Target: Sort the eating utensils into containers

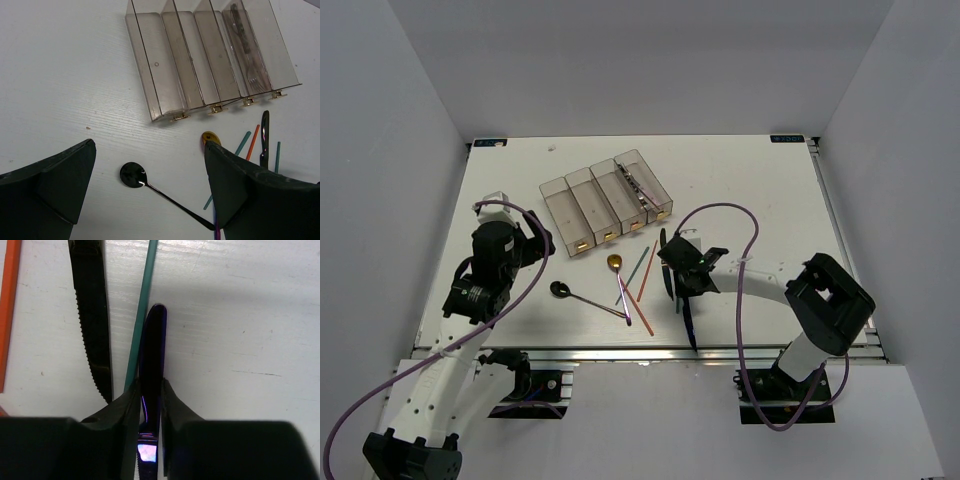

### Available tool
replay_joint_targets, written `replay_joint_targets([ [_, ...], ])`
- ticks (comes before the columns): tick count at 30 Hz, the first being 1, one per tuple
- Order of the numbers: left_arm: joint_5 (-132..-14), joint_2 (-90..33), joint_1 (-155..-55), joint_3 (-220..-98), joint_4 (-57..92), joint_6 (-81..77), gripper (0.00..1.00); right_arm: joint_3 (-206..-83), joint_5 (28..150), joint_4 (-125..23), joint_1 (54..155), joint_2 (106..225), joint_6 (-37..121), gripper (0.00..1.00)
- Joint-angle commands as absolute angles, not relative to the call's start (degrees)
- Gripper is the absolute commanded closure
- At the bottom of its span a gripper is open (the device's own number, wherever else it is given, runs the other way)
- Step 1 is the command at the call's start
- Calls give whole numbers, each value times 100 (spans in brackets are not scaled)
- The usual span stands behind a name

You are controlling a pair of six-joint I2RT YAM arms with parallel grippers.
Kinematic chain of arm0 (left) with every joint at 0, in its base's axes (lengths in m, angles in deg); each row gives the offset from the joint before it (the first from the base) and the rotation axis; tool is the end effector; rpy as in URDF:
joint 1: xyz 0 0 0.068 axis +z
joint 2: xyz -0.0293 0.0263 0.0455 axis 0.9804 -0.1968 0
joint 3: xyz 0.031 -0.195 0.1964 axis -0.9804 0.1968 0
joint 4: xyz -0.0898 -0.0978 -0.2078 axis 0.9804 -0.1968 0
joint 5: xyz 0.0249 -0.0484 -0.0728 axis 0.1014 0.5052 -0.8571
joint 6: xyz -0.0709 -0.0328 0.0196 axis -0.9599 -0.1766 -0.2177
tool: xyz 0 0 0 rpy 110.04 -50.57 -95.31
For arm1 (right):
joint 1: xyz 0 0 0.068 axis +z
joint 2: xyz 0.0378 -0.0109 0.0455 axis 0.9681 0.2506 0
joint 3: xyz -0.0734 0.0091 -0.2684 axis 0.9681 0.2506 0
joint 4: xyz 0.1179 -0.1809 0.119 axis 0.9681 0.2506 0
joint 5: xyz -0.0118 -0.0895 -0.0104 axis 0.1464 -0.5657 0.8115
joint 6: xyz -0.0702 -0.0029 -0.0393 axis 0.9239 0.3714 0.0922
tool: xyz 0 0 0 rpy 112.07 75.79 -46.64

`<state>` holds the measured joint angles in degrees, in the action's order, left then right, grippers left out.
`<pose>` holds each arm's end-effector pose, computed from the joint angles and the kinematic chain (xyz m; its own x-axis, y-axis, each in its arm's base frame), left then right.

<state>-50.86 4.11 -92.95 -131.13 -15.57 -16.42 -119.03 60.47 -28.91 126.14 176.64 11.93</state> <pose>0.1705 -0.0259 0.2944 -0.4424 -0.3184 -0.8384 -0.1747 0.9476 -0.2676 0.2099 0.2178 0.1484 -0.8346 -0.1349 -0.5341 -0.1626 0.9867 0.0049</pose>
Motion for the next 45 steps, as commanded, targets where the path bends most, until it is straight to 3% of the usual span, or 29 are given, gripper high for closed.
replay_joint_targets([
  [1,-5095,513,-9359,-13085,-1502,-1613,2,-11540,6492,-2568,12673,18002,1162,82],
  [2,-5086,521,-9376,-13085,-1502,-1613,2,-11548,6492,-2568,12664,18011,1171,95],
  [3,-5077,522,-9385,-13085,-1502,-1622,2,-11583,6414,-2516,12664,18020,1162,100],
  [12,-5051,513,-9403,-13085,-1502,-1622,2,-11856,5368,-2040,12664,17046,968,100],
  [20,-5042,495,-9403,-13094,-1502,-1622,2,-12611,5385,-2655,12638,16604,2127,100],
  [25,-5024,495,-9403,-13094,-1511,-1622,2,-13550,5884,-3366,12437,17219,3032,100],
  [28,-5016,495,-9412,-13094,-1520,-1622,2,-14770,6500,-3570,12102,17948,3543,100],
  [32,-4998,495,-9421,-13094,-1520,-1630,2,-17585,7158,-3035,11795,19569,4000,100],
  [36,-4998,460,-9429,-13102,-1529,-1630,2,-19575,7503,-2647,11523,20915,4133,100],
  [39,-5024,442,-9438,-13094,-1520,-1622,2,-20143,7766,-2962,11242,21421,3923,100],
  [45,-5024,530,-9482,-13076,-1503,-1630,2,-19740,8240,-4360,11047,21421,3790,100],
])
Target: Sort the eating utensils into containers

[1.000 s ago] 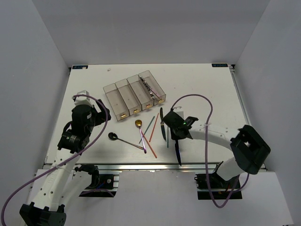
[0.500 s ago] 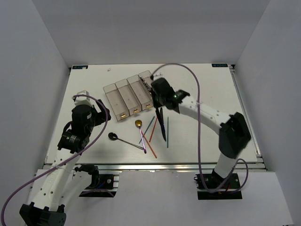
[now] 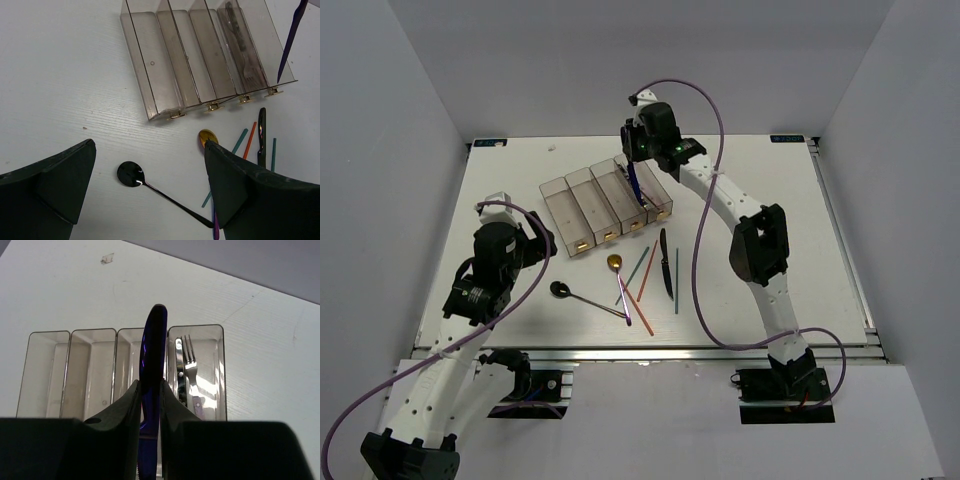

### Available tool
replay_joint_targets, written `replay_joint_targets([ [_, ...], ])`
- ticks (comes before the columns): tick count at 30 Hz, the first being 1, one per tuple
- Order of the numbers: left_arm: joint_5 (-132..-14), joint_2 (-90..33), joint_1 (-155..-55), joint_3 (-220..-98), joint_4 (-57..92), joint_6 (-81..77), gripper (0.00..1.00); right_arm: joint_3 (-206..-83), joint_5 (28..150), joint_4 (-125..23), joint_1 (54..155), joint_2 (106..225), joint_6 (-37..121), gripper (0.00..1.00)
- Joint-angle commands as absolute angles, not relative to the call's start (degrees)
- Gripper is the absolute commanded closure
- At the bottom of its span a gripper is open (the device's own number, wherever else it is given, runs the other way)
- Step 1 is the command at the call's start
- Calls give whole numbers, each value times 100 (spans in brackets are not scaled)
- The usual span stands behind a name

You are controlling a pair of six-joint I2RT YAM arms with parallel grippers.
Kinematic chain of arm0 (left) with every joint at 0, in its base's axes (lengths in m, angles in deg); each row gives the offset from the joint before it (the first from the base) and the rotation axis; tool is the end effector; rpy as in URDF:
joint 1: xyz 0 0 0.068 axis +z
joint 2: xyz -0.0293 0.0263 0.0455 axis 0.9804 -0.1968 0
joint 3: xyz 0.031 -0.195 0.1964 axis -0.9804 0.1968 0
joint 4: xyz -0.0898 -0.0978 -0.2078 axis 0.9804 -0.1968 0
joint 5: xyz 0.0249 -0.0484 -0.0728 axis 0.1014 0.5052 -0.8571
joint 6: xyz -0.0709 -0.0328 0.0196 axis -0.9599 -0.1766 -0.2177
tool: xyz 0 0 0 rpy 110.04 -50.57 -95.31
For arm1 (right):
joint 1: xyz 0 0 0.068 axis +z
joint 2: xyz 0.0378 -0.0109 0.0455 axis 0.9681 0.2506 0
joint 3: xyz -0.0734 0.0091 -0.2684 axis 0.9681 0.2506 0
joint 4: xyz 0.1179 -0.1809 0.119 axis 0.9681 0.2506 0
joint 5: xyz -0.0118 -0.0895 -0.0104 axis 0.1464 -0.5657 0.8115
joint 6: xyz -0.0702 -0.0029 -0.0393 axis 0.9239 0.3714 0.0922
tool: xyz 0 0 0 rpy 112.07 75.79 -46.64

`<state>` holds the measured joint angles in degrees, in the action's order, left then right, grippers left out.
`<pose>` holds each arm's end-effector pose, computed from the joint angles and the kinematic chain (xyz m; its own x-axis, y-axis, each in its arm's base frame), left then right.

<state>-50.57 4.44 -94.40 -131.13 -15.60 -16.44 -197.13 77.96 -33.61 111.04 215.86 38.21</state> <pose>0.1687 -0.0296 0.2952 -0.4441 -0.3086 -0.8412 -0.1535 0.9511 -0.2679 0.4620 0.3258 0.3109 -0.3830 -0.0519 -0.9223 -0.4801 0.8642 0.1508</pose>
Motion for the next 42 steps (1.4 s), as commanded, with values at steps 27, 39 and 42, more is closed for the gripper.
replay_joint_targets([
  [27,-5016,565,-9544,-13076,-1511,-1622,2,-18913,7477,-4555,11425,21246,4326,24],
  [39,-5068,486,-9552,-13085,-1511,-1622,2,-15181,5622,-2462,11846,18829,2560,23],
  [42,-5033,477,-9561,-13085,-1520,-1630,2,-14732,5745,-2471,11899,18697,2489,30],
])
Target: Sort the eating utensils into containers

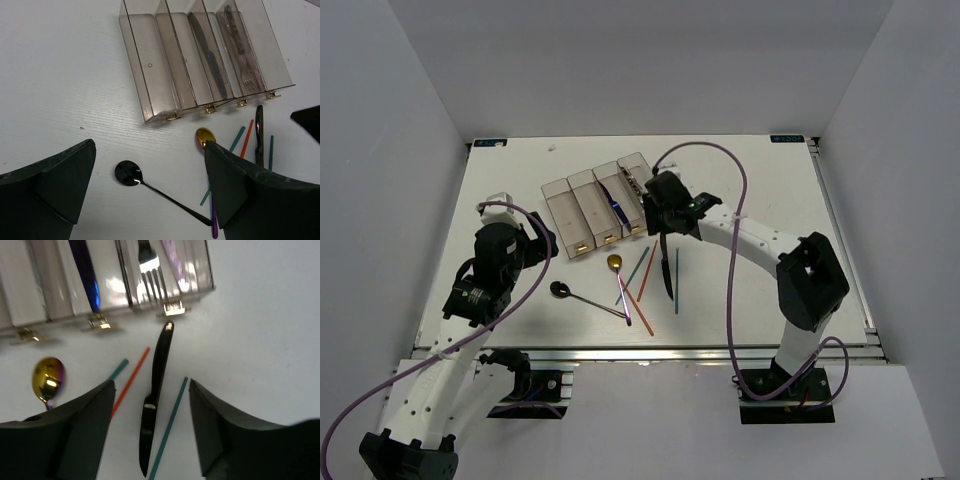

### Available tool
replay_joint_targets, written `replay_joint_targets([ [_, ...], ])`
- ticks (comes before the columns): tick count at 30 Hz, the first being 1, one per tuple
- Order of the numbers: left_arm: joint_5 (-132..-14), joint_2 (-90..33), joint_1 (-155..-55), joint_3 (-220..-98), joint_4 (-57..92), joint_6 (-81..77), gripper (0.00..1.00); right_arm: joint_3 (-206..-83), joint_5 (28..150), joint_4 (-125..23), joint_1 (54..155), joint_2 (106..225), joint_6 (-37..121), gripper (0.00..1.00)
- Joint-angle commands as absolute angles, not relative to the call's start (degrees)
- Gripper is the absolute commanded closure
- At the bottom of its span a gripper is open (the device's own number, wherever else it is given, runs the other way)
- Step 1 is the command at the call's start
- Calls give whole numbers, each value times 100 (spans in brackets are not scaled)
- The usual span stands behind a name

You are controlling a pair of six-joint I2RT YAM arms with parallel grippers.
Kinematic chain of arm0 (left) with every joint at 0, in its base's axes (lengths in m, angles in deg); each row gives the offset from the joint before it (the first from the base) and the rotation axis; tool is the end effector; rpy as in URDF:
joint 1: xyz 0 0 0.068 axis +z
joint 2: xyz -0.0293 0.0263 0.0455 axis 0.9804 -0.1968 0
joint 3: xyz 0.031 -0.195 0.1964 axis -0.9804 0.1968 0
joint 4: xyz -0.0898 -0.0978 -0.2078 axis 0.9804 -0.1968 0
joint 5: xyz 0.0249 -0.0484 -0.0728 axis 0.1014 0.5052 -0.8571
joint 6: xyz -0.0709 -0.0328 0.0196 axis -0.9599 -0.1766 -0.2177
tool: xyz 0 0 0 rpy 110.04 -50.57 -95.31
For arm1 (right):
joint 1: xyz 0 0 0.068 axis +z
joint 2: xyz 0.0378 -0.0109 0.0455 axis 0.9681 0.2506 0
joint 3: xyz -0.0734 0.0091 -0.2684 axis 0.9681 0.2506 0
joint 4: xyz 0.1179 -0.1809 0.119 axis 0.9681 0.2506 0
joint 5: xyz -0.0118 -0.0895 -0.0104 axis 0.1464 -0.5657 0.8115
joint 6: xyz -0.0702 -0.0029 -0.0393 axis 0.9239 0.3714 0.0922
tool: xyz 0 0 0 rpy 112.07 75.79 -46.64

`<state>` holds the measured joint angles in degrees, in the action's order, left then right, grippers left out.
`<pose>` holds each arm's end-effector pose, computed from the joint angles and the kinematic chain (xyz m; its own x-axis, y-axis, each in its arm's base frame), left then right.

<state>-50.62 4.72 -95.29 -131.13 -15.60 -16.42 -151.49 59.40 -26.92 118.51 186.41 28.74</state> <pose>0.1674 -0.0320 0.2960 -0.4453 -0.3025 -0.8428 -0.1366 0.9531 -0.2699 0.3194 0.2632 0.2616 -0.6255 -0.1510 -0.7655 -0.2428 0.9701 0.0071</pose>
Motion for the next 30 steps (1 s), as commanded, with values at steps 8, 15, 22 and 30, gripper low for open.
replay_joint_targets([
  [8,-4928,504,-9588,-13085,-1546,-1648,2,-14967,5886,-2383,11908,19259,2542,46],
  [15,-4901,486,-9623,-13094,-1555,-1657,2,-15257,5983,-2401,11908,19988,2568,52],
  [22,-4884,451,-9649,-13102,-1573,-1657,2,-15336,6009,-2384,11899,20278,2560,58],
  [30,-4884,460,-9658,-13102,-1564,-1657,2,-14723,6535,-2524,11768,20270,2322,65],
])
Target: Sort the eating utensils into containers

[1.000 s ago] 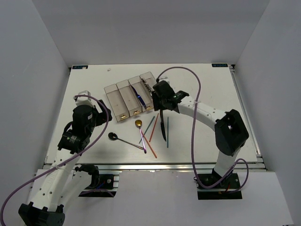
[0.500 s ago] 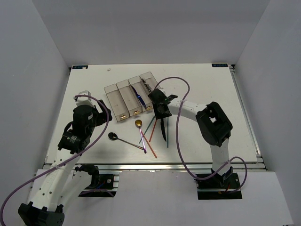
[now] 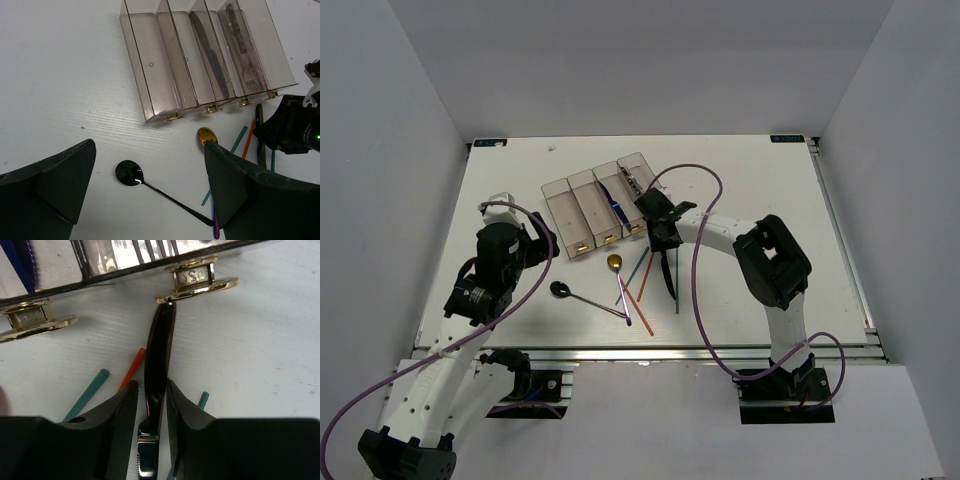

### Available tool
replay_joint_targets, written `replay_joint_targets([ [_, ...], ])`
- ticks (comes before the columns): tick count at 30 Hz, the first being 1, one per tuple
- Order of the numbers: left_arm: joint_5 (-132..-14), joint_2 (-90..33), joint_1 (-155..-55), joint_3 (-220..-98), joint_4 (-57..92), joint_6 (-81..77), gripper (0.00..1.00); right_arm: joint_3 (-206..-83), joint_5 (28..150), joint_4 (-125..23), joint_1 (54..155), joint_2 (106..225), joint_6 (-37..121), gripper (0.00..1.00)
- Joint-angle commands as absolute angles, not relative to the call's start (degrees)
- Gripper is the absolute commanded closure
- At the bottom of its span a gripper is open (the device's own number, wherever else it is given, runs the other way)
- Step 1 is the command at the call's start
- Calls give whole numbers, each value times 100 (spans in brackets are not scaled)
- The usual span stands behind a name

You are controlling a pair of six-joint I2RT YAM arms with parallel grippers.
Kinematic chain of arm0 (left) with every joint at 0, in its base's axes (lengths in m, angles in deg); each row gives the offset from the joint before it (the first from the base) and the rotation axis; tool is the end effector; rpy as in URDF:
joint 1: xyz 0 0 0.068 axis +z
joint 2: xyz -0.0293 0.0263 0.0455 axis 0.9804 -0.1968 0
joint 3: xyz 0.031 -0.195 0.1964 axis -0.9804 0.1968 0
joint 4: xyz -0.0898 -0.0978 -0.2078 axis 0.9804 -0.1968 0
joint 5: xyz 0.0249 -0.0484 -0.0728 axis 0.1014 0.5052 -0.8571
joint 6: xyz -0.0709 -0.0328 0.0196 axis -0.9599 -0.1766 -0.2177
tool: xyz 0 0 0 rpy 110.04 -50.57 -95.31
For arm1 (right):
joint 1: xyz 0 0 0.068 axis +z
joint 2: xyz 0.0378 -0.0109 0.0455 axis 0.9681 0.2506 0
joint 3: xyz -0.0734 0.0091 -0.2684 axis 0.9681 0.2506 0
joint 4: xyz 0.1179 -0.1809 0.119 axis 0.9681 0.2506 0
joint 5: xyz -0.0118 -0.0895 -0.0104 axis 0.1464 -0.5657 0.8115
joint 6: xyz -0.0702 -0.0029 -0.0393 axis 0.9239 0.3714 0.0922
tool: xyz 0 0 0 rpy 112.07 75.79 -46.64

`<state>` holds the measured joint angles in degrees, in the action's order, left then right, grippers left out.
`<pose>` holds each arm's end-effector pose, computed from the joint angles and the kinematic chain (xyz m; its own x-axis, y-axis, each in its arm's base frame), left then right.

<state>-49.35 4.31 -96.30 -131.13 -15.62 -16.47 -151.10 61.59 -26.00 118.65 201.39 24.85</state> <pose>0.1681 -0.0338 0.2950 -0.4480 -0.2936 -0.8445 -0.1397 0.9559 -0.2582 0.3332 0.2809 0.1511 -0.7900 -0.2194 -0.5725 -0.2257 0.9723 -0.0612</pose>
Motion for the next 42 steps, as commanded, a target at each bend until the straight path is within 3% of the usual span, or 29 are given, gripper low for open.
replay_joint_targets([
  [1,-4884,460,-9667,-13102,-1564,-1657,2,-14678,6571,-2498,11707,20296,2235,66],
  [9,-4840,548,-9675,-13094,-1573,-1666,2,-14405,6273,-2181,11689,20332,2058,79],
  [11,-4814,557,-9693,-13102,-1581,-1674,2,-14186,6343,-2277,11680,20209,2024,99],
  [20,-4787,557,-9728,-13102,-1590,-1683,2,-13825,6589,-3059,11688,18401,1803,100],
  [26,-4787,583,-9737,-13094,-1590,-1683,2,-14167,7177,-3526,11680,17958,2093,100],
  [33,-4796,522,-9763,-13102,-1590,-1683,2,-15878,7967,-4501,11566,19257,3191,100],
  [38,-4778,521,-9790,-13094,-1582,-1683,2,-18575,8039,-4107,11460,20819,3508,100],
  [42,-4840,469,-9790,-13094,-1573,-1666,2,-19959,8172,-3885,11425,21570,3754,100],
])
